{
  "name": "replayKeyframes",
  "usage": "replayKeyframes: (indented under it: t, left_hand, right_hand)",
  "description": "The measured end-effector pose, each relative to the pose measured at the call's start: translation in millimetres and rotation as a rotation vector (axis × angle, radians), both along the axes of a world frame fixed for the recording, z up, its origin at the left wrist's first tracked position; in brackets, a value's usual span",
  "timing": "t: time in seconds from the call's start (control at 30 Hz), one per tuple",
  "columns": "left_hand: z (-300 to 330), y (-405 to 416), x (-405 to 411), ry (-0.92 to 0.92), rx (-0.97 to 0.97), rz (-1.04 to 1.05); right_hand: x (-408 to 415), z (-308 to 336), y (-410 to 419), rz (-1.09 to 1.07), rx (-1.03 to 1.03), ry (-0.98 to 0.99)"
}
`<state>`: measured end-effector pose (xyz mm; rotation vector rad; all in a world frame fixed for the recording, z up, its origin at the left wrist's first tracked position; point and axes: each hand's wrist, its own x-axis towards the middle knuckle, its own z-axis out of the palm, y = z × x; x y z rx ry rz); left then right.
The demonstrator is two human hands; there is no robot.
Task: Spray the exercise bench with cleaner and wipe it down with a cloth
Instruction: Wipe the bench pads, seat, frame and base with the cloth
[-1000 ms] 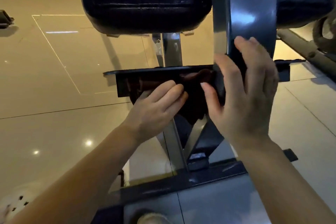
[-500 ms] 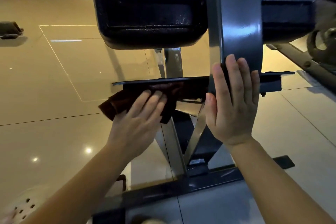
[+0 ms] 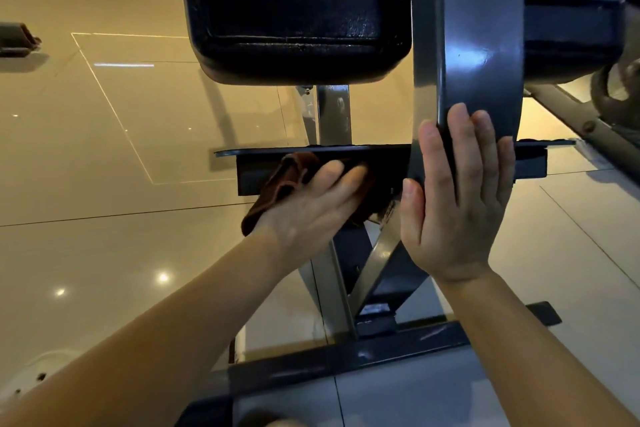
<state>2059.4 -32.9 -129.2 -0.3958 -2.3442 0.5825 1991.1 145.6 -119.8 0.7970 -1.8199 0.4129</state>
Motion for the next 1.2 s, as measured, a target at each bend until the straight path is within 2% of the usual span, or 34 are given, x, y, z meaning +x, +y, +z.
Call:
replayKeyframes:
  t: [0.13, 0.2, 0.33, 0.5, 0.67, 0.73, 0.8, 0.9, 1.0, 1.1, 1.2]
  left_hand:
    - [-13, -42, 39, 0.053, 0.193, 0.077]
    - [-15, -68, 53, 0.079, 0.222, 0.090]
    - [-19, -86, 53, 0.068, 0.191, 0.010]
    - [-18, -54, 34, 0.057, 0.130, -0.096]
    - [-20, -5, -7, -0.122, 0.111, -0.104]
    - [-24, -11, -7, -0.051, 0.070, -0.102]
    - [-26, -28, 2, 0.021, -0.050, -0.076]
    - [-24, -59, 25, 0.036, -0.092, -0.014]
    - [-24, -83, 44, 0.061, -0.037, 0.009]
    - [-18, -86, 46, 0.074, 0.058, -0.071]
    - [-15, -72, 35, 0.086, 0.068, -0.119]
  right_hand:
    - [0, 0, 0, -0.004, -0.009, -0.001]
    - [0, -1, -2, -0.001, -0.023, 0.008]
    - [0, -1, -2, -0.001, -0.029, 0.017]
    - [1, -2, -4, -0.005, -0.035, 0.009]
    - [1, -1, -2, -0.002, -0.024, 0.007]
    - [1, -1, -2, -0.002, -0.021, 0.008]
    - [1, -1, -2, -0.007, -0.019, 0.013]
    - [0, -1, -2, -0.006, -0.018, 0.002]
    - [0, -1, -2, -0.004, -0.028, -0.006]
    - [1, -1, -3, -0.006, -0.035, -0.005]
    - [3, -1, -5, -0.008, -0.041, -0.013]
